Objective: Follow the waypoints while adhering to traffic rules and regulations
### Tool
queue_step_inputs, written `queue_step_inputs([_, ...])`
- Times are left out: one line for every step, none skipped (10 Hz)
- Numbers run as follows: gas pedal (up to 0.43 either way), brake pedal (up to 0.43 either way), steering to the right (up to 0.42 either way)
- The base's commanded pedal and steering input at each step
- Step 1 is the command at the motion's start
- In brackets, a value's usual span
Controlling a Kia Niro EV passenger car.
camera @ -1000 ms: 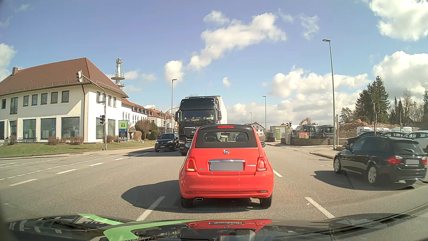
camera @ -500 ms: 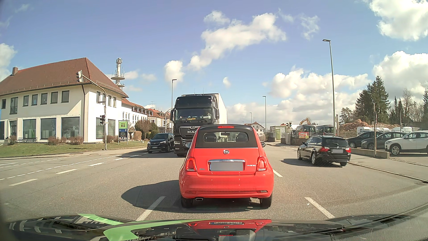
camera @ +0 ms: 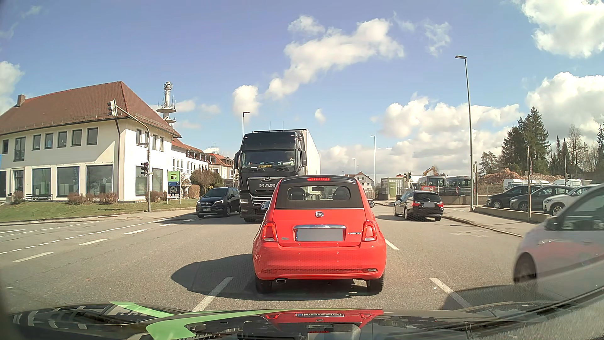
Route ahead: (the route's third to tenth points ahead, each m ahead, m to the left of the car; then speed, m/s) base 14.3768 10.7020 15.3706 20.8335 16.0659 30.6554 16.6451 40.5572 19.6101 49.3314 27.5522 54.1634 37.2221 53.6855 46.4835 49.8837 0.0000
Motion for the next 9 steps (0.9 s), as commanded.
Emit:
queue_step_inputs([0.000, 0.268, 0.000])
queue_step_inputs([0.000, 0.268, -0.001])
queue_step_inputs([0.000, 0.274, 0.000])
queue_step_inputs([0.000, 0.268, 0.000])
queue_step_inputs([0.000, 0.268, -0.001])
queue_step_inputs([0.000, 0.268, 0.000])
queue_step_inputs([0.000, 0.268, 0.000])
queue_step_inputs([0.000, 0.268, 0.000])
queue_step_inputs([0.000, 0.274, 0.000])
